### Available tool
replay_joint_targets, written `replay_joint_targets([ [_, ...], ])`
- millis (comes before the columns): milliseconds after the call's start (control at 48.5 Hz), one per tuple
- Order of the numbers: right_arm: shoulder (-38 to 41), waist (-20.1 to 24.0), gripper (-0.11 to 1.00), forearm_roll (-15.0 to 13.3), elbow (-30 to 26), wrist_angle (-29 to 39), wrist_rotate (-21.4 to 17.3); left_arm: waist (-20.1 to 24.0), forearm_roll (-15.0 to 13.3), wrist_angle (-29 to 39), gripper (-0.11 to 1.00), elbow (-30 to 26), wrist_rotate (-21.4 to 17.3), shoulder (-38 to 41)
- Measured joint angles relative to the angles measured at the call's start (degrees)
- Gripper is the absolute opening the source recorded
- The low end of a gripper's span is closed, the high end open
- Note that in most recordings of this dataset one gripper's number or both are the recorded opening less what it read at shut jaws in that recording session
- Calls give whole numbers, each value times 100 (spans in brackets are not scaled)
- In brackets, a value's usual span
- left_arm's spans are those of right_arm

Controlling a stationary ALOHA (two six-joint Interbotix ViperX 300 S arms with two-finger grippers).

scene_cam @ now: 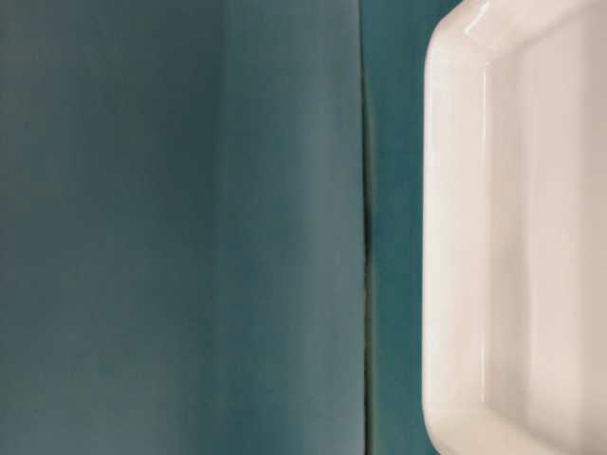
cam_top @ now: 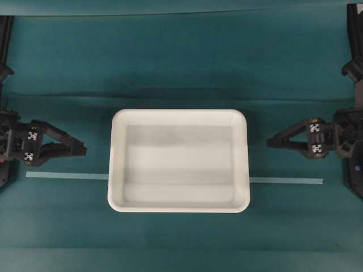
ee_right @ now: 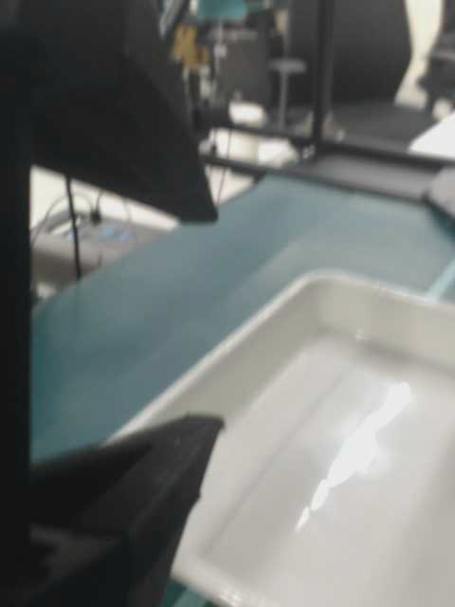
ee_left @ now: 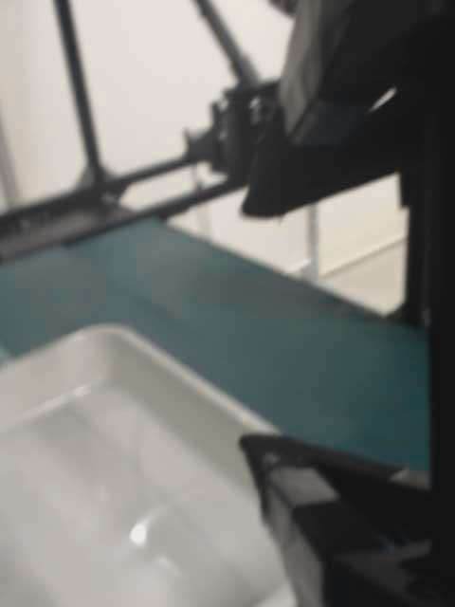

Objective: Lift the white case with both hands.
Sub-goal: 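Open both grippers and move them inward toward the tray's short sides, then close left and right grippers on the tray's left and right rims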

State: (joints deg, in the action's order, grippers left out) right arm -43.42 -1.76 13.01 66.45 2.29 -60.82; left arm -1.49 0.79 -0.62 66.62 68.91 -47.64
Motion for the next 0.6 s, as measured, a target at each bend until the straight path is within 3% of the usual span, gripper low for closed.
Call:
replay_joint_targets([
  [83,114,0,92,9,149,0,-53,0,0,-26,94,158,70,88],
  [268,422,-9,92,35,439,-185,-396,264,0,-492,94,589,88,413],
  [413,809,9,92,35,729,-773,-580,606,9,-1055,94,888,97,677],
  [598,1556,123,92,44,817,-1556,-809,606,18,-1468,94,1055,105,1151],
])
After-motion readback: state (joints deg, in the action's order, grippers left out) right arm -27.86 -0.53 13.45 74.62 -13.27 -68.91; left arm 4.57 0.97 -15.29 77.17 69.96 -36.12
